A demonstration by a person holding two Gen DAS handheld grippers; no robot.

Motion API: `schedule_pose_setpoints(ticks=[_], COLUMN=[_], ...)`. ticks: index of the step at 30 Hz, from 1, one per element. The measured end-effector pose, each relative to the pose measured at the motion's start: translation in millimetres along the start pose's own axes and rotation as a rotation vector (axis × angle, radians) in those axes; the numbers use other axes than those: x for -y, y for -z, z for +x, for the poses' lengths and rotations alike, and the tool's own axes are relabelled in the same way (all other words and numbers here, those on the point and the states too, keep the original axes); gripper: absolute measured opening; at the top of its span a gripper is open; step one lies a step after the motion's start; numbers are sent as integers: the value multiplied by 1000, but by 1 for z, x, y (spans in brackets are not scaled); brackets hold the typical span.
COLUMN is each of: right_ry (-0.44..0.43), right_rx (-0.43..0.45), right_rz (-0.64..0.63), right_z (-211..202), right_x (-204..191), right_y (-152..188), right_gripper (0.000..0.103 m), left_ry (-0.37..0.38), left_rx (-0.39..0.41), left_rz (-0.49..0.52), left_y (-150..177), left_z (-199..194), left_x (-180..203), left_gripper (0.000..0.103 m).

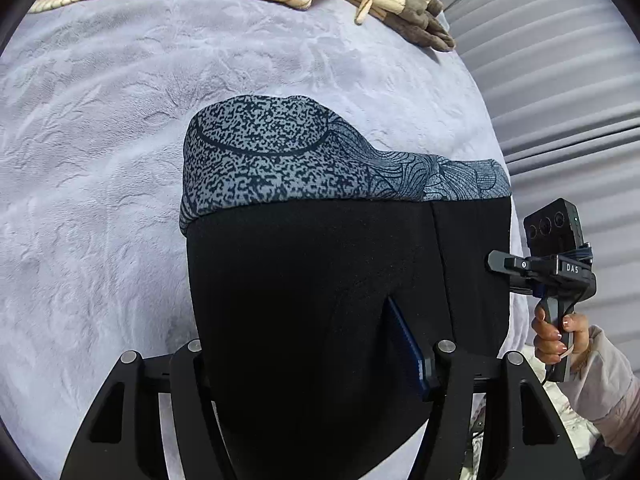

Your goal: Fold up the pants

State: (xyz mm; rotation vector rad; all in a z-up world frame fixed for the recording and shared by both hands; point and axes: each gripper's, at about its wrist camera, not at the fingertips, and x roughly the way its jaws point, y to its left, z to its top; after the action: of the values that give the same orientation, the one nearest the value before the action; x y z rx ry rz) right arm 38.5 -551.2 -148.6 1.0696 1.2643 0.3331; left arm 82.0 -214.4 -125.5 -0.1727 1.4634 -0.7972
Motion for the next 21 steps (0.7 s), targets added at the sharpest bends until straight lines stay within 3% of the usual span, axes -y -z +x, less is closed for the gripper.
schedule_pose_setpoints(ticks=[7,11,21], right_ry=[-24,-48,-77], right_rx=[7,11,-6], right_rz=[-29,-27,3], right_z=[-7,-2,19], right_x=[-44,-64,-79], right_y=[24,43,57], right_gripper=[45,45,45], left_ry=[7,-25,-87], left_rx=[21,23,-7], left_rz=[21,31,-29], left_y=[25,41,80], left_z=[-54,-79,-111], left_x=[-5,-5,-38], left_gripper=[65,65,65])
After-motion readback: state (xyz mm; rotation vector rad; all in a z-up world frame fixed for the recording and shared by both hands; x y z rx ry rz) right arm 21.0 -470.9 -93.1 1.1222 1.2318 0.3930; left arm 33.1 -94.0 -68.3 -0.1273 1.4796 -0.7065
